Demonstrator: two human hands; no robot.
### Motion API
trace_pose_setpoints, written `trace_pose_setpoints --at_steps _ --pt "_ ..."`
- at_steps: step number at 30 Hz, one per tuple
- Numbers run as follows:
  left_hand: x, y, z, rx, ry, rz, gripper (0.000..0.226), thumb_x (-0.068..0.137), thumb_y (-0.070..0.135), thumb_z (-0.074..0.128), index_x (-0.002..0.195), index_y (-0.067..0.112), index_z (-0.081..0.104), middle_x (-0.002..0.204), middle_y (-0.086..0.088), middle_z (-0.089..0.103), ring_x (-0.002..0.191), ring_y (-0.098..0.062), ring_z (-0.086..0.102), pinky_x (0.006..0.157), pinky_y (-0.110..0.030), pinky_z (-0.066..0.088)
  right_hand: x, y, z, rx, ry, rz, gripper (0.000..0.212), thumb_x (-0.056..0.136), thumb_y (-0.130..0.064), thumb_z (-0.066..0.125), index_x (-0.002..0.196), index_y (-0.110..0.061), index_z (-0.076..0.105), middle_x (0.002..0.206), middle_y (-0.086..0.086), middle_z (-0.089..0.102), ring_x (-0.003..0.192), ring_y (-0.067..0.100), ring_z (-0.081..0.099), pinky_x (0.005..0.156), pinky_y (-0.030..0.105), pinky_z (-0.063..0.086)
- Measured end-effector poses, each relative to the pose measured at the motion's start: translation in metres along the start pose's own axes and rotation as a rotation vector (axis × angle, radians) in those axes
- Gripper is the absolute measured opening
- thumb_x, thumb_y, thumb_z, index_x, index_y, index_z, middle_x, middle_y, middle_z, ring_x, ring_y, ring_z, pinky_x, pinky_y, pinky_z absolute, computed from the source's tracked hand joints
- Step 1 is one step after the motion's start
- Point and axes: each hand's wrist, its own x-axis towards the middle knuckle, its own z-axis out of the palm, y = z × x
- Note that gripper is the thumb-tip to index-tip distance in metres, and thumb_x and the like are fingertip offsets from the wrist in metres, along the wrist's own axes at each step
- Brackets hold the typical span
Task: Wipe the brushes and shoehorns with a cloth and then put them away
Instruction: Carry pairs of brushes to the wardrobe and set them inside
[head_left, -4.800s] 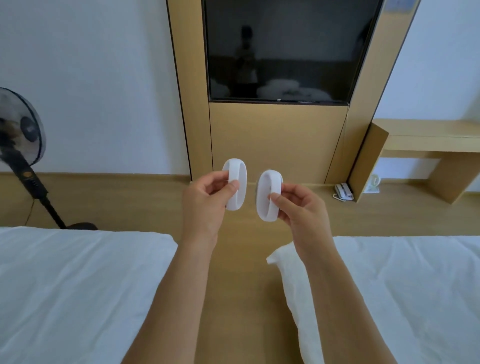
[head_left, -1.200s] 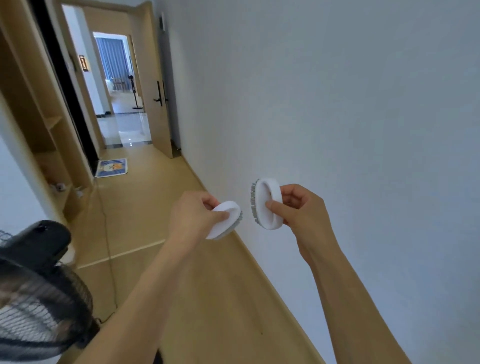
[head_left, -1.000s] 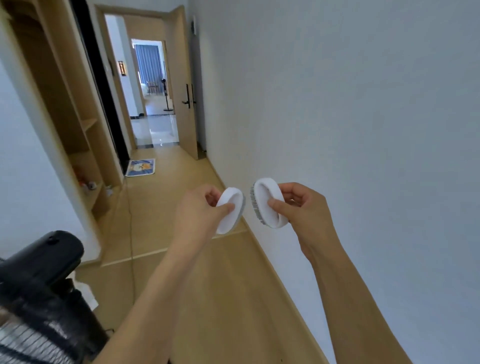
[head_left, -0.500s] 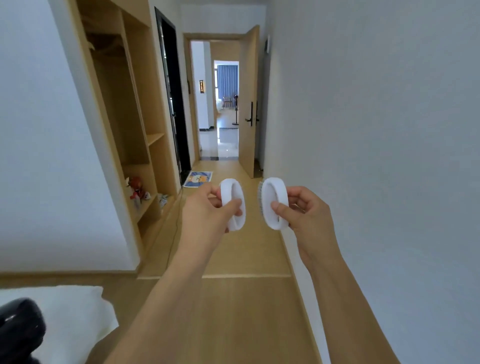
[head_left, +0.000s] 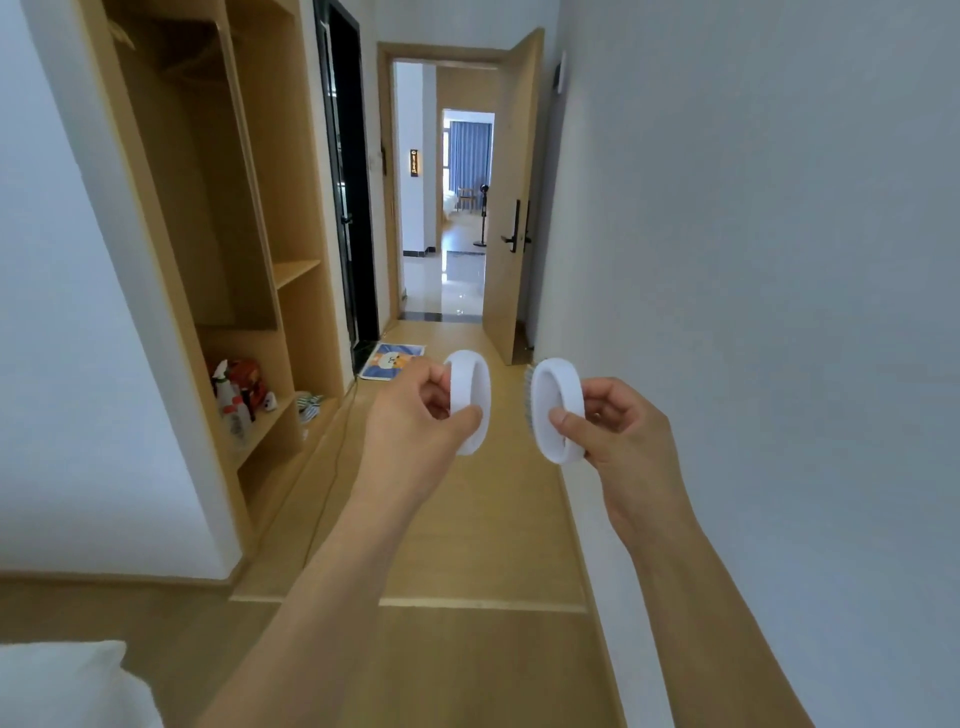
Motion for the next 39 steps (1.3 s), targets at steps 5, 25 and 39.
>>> trace_pose_setpoints --at_steps 5,25,39 --pt "0.103 -0.041 0.024 -0.037 -0.029 0.012 0.022 0.077 0.012 0.076 0.084 0.021 0.058 0.078 0.002 0.067 0.069 -0.017 0.064 0.057 -0.037 0.054 0.098 0.028 0.027 -0.031 0.022 0.005 0.024 0.077 -0.014 0.081 0.095 -0.028 0.073 0.095 -0.003 0.076 0.086 0.013 0.072 0.072 0.027 0.052" --pt "0.403 -0.207 0.054 0.055 0.02 0.026 0.022 0.077 0.011 0.079 0.084 0.02 0.06 0.075 0.006 0.065 0.064 -0.005 0.059 0.054 -0.013 0.046 0.412 0.188 0.173 0.071 -0.078 0.079 0.026 0.08 -0.005 0.079 0.103 -0.016 0.073 0.095 -0.003 0.077 0.087 0.012 0.072 0.074 0.025 0.058" --pt "0.683 -0.303 0.104 0.153 0.209 0.024 0.025 0.078 0.015 0.079 0.083 0.026 0.058 0.073 0.016 0.064 0.066 0.001 0.061 0.055 -0.01 0.046 0.72 0.289 0.273 0.2 -0.284 0.056 0.027 0.08 -0.005 0.079 0.099 -0.023 0.072 0.097 -0.002 0.077 0.093 0.017 0.072 0.079 0.035 0.058"
